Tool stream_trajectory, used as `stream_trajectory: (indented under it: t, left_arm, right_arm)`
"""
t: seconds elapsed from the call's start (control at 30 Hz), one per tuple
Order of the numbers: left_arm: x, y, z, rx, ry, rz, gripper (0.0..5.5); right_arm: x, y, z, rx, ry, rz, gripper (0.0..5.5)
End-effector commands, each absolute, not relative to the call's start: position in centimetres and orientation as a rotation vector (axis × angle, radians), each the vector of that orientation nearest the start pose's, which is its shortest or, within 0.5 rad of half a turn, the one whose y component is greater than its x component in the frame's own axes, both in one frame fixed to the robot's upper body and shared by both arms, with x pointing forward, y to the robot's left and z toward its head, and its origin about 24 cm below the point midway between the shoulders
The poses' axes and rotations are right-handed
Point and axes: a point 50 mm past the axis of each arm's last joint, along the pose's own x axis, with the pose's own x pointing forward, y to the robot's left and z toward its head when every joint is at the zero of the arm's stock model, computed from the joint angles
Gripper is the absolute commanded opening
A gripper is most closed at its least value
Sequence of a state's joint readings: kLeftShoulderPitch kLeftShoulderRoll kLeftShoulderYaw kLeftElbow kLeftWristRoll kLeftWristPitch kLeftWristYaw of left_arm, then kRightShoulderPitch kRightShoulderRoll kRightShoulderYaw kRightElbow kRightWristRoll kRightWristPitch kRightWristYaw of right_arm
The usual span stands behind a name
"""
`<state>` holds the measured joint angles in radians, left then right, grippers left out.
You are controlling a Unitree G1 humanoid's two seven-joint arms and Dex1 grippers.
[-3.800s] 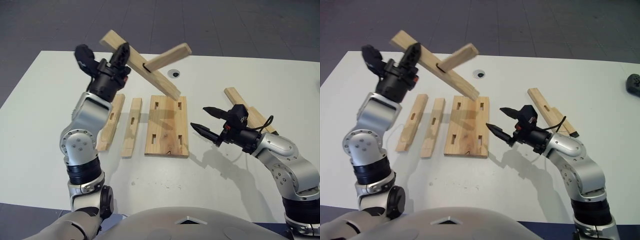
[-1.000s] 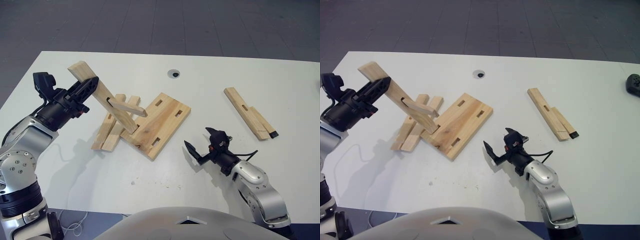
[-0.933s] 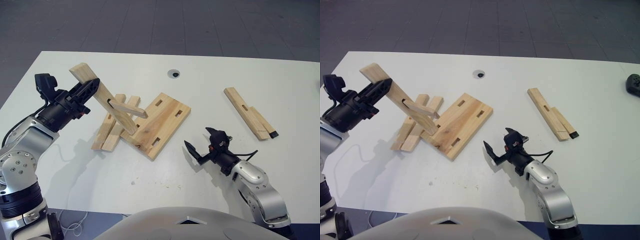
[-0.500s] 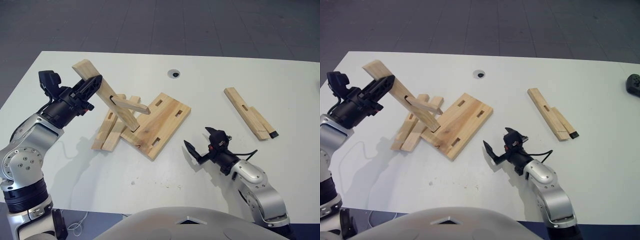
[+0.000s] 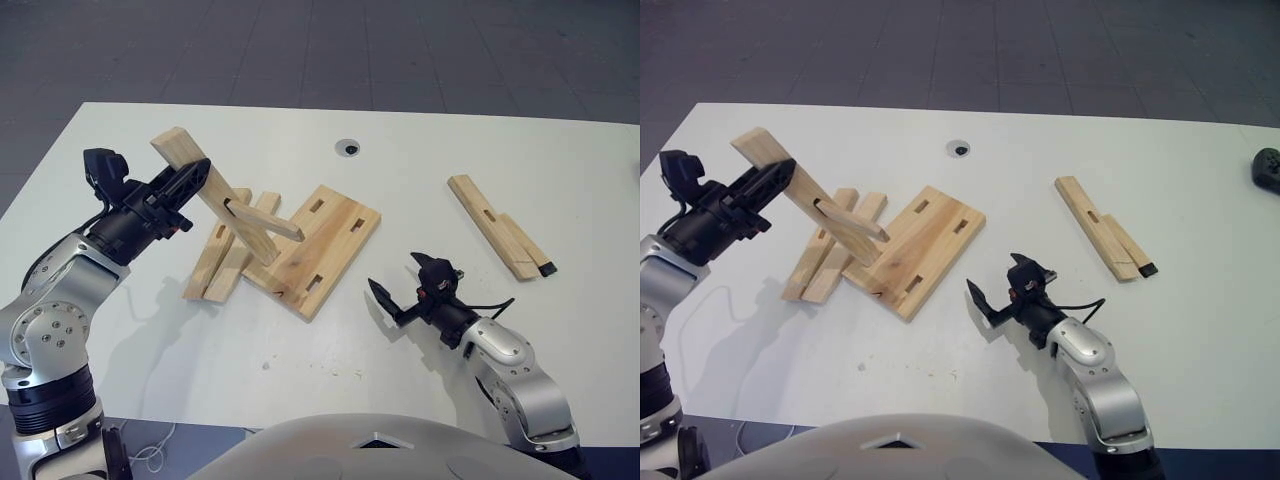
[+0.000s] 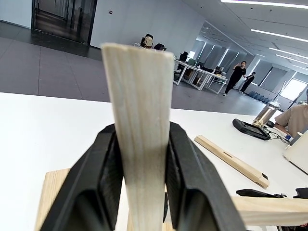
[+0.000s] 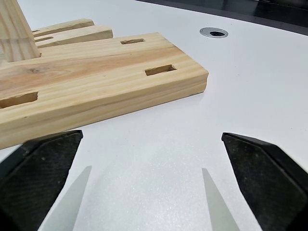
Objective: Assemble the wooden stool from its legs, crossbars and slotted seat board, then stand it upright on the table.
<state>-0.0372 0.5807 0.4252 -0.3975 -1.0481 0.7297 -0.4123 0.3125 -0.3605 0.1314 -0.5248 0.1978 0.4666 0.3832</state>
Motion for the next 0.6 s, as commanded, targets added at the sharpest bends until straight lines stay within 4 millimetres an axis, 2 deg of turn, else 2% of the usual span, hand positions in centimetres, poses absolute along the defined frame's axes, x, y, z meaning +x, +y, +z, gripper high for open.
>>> stream_trajectory:
  t: [0.03, 0.2, 0.3, 0.43, 0.6]
  left_arm:
    - [22.5, 23.2, 14.7, -0.234, 0.129, -0.572, 1.05]
    - [21.5, 22.0, 12.5, -0.102, 0.186, -0.573, 1.05]
    - [20.9, 21.9, 11.1, -0.118, 0.209, -0.537, 1.05]
    - [20.1, 22.1, 7.9, -0.111, 0.302, -0.476, 1.05]
    - [19.9, 21.6, 7.3, -0.184, 0.314, -0.439, 1.05]
  right_arm:
    - [18.1, -15.6, 5.1, -0.097, 0.325, 0.539, 5.40]
    - [18.4, -15.7, 5.1, -0.107, 0.321, 0.535, 5.40]
    - [18.4, -15.7, 5.2, -0.110, 0.318, 0.538, 5.40]
    - [18.4, -15.7, 5.1, -0.110, 0.317, 0.536, 5.40]
    - [18.5, -15.7, 5.2, -0.112, 0.314, 0.530, 5.40]
